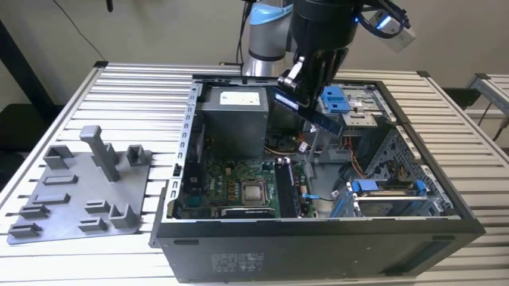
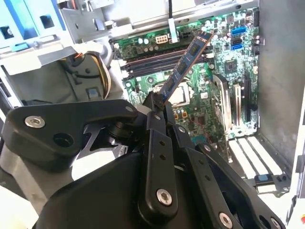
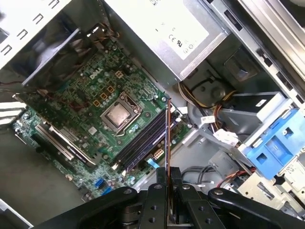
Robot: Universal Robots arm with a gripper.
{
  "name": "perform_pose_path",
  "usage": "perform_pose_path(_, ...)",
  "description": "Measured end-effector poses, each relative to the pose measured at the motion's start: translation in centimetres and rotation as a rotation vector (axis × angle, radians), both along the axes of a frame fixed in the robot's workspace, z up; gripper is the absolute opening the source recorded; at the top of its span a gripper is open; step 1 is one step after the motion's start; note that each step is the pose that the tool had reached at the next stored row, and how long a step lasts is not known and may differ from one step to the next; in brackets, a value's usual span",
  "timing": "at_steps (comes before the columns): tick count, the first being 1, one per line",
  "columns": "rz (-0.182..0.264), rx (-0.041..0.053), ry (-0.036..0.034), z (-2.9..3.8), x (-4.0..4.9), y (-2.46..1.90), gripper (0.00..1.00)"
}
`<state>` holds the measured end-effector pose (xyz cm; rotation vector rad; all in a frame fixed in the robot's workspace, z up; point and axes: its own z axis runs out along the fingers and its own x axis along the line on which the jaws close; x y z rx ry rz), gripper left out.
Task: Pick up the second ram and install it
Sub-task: 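Insert the second ram into the second slot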
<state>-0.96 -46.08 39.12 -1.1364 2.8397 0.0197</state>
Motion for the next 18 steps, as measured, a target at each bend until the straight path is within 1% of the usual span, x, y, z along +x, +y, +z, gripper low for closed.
perform_pose_path(3,-0.019,-0.0046,0.0004,-0.12,0.00,0.00,0.14)
perform_pose_path(4,-0.027,-0.0051,0.0019,-0.13,-0.01,0.00,0.14)
perform_pose_path(5,-0.033,-0.0060,0.0048,-0.14,0.00,0.00,0.14)
perform_pose_path(8,-0.050,-0.0072,0.0163,-0.18,-0.01,0.00,0.14)
perform_pose_path(9,-0.057,-0.0075,0.0188,-0.20,-0.01,0.00,0.14)
perform_pose_path(11,-0.078,-0.0075,0.0193,-0.24,-0.01,0.00,0.14)
perform_pose_path(18,-0.181,-0.0067,0.0196,-0.34,0.01,0.00,0.14)
